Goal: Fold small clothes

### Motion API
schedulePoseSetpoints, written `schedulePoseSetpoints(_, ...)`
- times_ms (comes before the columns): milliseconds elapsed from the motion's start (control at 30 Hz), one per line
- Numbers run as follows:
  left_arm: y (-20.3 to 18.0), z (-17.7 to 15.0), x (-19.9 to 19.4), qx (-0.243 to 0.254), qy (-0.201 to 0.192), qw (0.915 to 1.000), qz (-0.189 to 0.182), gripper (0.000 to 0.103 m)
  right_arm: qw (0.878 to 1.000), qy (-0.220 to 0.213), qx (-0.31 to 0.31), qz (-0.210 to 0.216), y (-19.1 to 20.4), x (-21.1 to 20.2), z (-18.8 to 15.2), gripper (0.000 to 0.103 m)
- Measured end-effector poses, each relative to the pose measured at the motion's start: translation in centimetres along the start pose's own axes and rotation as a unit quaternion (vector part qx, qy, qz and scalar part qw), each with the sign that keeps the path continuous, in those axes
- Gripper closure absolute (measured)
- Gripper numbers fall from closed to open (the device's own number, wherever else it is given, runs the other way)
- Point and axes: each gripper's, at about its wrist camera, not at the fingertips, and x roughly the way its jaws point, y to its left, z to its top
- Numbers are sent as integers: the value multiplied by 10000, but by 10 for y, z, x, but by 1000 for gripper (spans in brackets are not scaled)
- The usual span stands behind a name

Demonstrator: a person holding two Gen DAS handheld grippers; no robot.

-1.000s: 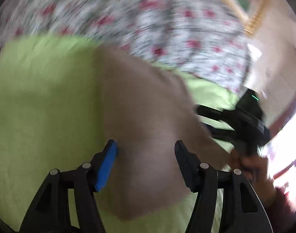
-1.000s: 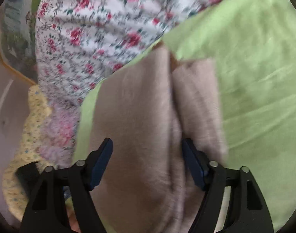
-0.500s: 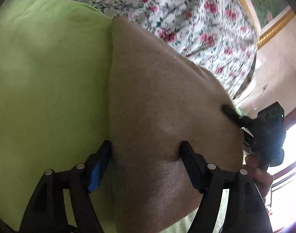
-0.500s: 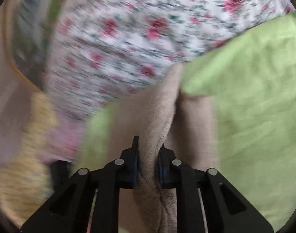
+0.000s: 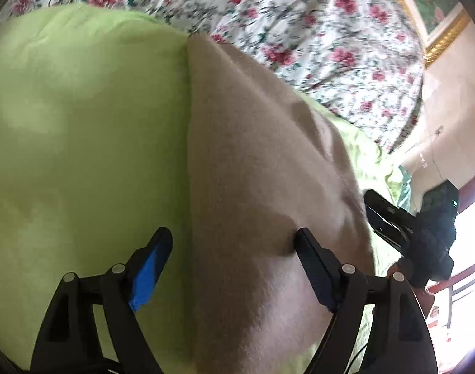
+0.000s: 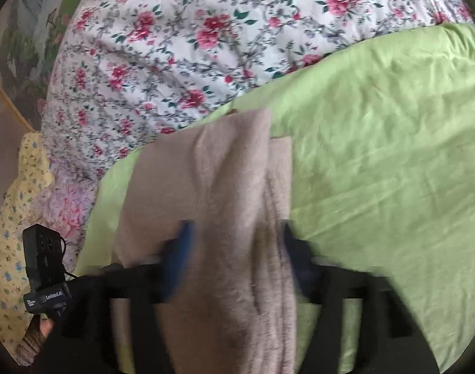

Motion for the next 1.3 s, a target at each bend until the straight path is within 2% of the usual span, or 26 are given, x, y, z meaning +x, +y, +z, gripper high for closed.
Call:
schedulePoseSetpoints(67,7,2,8,-159,51,9998,-145,9,9998,110,30,-144,-6,10,0,24)
schedulePoseSetpoints(133,17,3,23,-356,173,9985,-369,3,9990,409,169,-60,-16,26,-1,24)
schedulePoseSetpoints(233,10,6,33,-133,53,9992,-382,6,9961,620,478,411,-25,46,-6,25)
schedulePoseSetpoints(267,6,8,37,-48,70,9991,-408,20,9958,598,525,444,-25,49,-6,28)
schedulePoseSetpoints(300,4,8,41,-27,154,9979,-622,33,9954,633,518,496,-22,52,-7,55)
schedulePoseSetpoints(333,4,9,43,-102,213,9975,-670,37,9913,867,622,764,-19,59,-9,64)
schedulePoseSetpoints(433,4,6,32,-173,121,9968,-777,51,9897,814,897,763,-15,53,-15,71)
schedulePoseSetpoints(500,6,0,11,-238,26,9953,-943,54,9870,686,1064,986,-6,36,-21,72)
schedulePoseSetpoints(567,7,-9,-14,-226,-49,9948,-992,55,9868,622,957,1149,17,14,-30,72)
schedulePoseSetpoints(667,12,-34,-73,-67,-238,9939,-1073,55,9849,600,734,1447,56,-14,-54,72)
schedulePoseSetpoints(767,26,-72,-139,49,-428,9937,-1040,55,9801,623,524,1808,96,-31,-85,72)
schedulePoseSetpoints(900,58,-138,-213,-123,-583,9954,-748,55,9747,812,88,2082,147,-45,-140,72)
schedulePoseSetpoints(1033,86,-189,-240,-191,-656,9965,-492,55,9697,1114,-70,2172,175,-36,-197,72)
schedulePoseSetpoints(1133,120,-216,-229,-422,-425,9977,-317,53,9717,1439,-31,1875,174,-9,-226,71)
schedulePoseSetpoints(1167,131,-226,-218,-522,-251,9982,-180,50,9732,1554,-29,1696,172,1,-234,69)
schedulePoseSetpoints(1233,146,-240,-213,-636,-277,9970,-329,42,9748,1590,22,1566,163,9,-243,58)
schedulePoseSetpoints(1267,151,-244,-215,-719,-299,9957,-491,41,9743,1590,145,1586,159,11,-244,55)
schedulePoseSetpoints(1300,152,-246,-220,-757,-312,9954,-498,40,9750,1576,252,1543,155,8,-244,51)
